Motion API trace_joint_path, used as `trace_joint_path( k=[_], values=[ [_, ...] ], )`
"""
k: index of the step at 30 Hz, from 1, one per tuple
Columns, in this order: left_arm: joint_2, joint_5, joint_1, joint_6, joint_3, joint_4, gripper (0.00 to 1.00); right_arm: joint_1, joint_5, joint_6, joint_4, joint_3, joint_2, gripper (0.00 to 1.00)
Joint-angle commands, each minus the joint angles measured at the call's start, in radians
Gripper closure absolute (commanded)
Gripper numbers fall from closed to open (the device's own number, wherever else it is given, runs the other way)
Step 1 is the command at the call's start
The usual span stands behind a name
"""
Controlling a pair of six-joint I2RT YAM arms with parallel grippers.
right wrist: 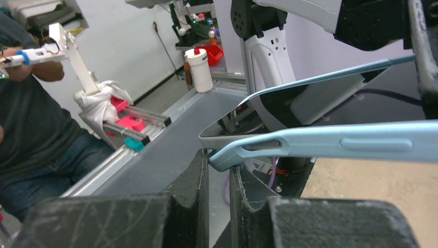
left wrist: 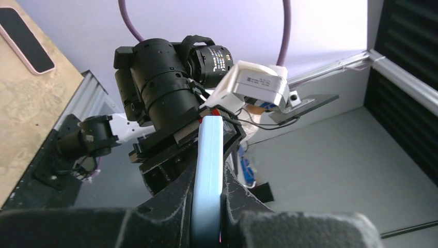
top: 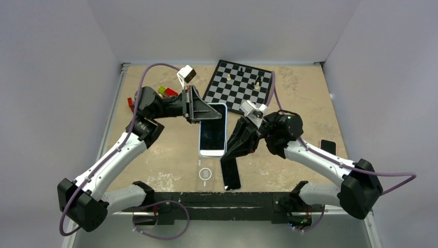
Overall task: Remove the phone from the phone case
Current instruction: Remove the phone case from the phone.
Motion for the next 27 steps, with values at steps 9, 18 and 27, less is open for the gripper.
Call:
trace_joint_path(
  k=[9, 18, 27],
  values=[
    [0.029, -0.162, 0.053, -0.108, 0.004, -0.003, 1.00, -0.100, 0.193, -0.264, -0.246, 0.137, 0.067, 1.00],
    [-0.154, -0.662, 0.084, 0.139, -0.086, -0.083, 1.00, -0.105, 0.546, -0.623, -1.010, 0.167, -0.097, 0.62],
    [-0.015, -0.822, 0.079, -0.013, -0.235, 0.519, 1.00, -0.040, 0.539, -0.430, -0.634, 0.026, -0.109, 0.24]
  ],
)
